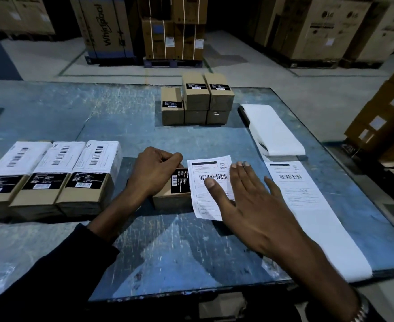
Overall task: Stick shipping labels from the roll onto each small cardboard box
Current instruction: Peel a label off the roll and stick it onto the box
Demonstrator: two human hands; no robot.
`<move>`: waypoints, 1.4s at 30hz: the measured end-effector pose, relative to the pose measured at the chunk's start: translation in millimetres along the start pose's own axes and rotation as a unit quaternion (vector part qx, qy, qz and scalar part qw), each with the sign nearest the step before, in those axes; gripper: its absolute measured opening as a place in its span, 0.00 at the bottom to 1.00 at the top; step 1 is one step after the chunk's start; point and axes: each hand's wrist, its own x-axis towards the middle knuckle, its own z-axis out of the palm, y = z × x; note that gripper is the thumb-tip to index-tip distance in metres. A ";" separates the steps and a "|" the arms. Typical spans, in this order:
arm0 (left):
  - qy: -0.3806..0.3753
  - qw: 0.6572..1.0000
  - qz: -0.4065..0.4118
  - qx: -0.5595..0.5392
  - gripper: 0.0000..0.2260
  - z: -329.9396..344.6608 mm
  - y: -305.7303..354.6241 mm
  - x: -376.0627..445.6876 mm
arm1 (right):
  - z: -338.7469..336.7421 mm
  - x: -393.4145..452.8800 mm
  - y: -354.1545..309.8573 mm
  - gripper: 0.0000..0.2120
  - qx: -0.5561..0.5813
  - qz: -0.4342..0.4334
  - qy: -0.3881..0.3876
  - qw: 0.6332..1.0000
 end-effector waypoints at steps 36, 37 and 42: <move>-0.083 0.911 0.360 0.184 0.23 -21.1 -33.2 -71.4 | 44.8 10.9 -17.3 0.41 -0.024 -0.177 0.085 0.980; -0.083 0.908 0.362 0.196 0.23 -19.3 -33.5 -71.9 | 44.9 10.4 -15.6 0.41 -0.029 -0.179 0.090 0.979; -0.046 0.902 0.357 0.240 0.22 -17.0 -31.5 -69.8 | 42.8 11.8 -6.4 0.45 -0.025 -0.138 0.082 0.987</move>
